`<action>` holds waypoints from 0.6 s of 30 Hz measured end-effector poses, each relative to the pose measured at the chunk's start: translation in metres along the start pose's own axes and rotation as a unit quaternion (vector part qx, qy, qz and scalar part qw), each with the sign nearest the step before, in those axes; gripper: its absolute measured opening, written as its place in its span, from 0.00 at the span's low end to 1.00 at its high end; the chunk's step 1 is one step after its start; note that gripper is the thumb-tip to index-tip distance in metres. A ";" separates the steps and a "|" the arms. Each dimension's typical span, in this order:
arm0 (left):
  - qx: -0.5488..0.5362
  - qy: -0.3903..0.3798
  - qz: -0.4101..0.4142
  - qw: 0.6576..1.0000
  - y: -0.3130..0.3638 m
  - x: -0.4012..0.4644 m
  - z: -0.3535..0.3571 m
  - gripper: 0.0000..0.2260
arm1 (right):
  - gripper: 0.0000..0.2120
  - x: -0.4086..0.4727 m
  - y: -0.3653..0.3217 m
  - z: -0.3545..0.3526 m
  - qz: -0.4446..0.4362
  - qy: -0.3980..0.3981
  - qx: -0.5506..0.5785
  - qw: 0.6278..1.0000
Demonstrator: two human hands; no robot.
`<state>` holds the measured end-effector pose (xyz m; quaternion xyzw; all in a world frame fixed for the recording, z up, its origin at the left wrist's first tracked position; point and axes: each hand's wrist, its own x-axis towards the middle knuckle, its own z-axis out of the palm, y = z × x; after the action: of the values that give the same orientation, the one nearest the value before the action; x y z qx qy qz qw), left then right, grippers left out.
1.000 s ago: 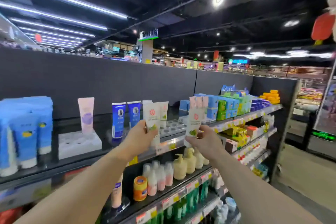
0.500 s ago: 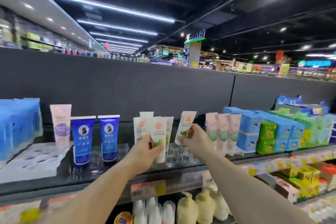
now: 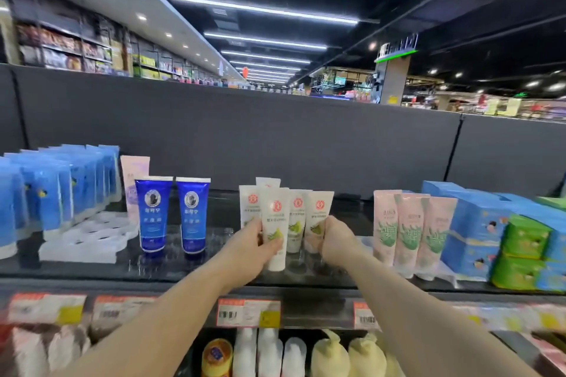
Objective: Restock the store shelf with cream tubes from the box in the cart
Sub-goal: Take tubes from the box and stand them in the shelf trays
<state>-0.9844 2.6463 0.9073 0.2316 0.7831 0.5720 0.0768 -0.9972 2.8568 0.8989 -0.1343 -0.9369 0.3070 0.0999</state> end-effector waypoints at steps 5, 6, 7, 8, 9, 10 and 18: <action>0.004 0.006 -0.003 1.000 0.001 0.000 0.001 0.11 | 0.16 0.007 0.004 0.001 0.024 -0.033 -0.020 0.999; 0.006 0.008 -0.002 1.000 0.002 0.000 0.002 0.11 | 0.15 0.005 0.002 -0.002 0.027 -0.043 -0.014 0.999; 0.007 0.010 -0.001 1.000 0.003 0.001 0.002 0.11 | 0.15 0.001 0.000 -0.006 0.030 -0.045 0.002 0.999; 0.009 0.013 0.001 1.000 0.006 0.001 0.003 0.11 | 0.14 -0.004 -0.003 -0.011 0.031 -0.029 0.031 0.999; 0.011 0.016 0.004 1.000 0.008 0.002 0.004 0.11 | 0.14 -0.013 -0.006 -0.017 0.030 0.009 0.065 0.997; 0.011 0.022 0.008 1.000 0.011 0.004 0.005 0.11 | 0.14 -0.022 -0.009 -0.022 0.016 0.070 0.095 0.993; -0.015 0.026 0.044 0.999 0.042 0.020 0.034 0.12 | 0.16 -0.060 -0.031 -0.031 -0.134 0.017 0.159 0.978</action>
<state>-0.9773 2.6948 0.9378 0.2498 0.7650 0.5927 0.0346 -0.9377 2.8310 0.9353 0.0049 -0.8836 0.4340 0.1759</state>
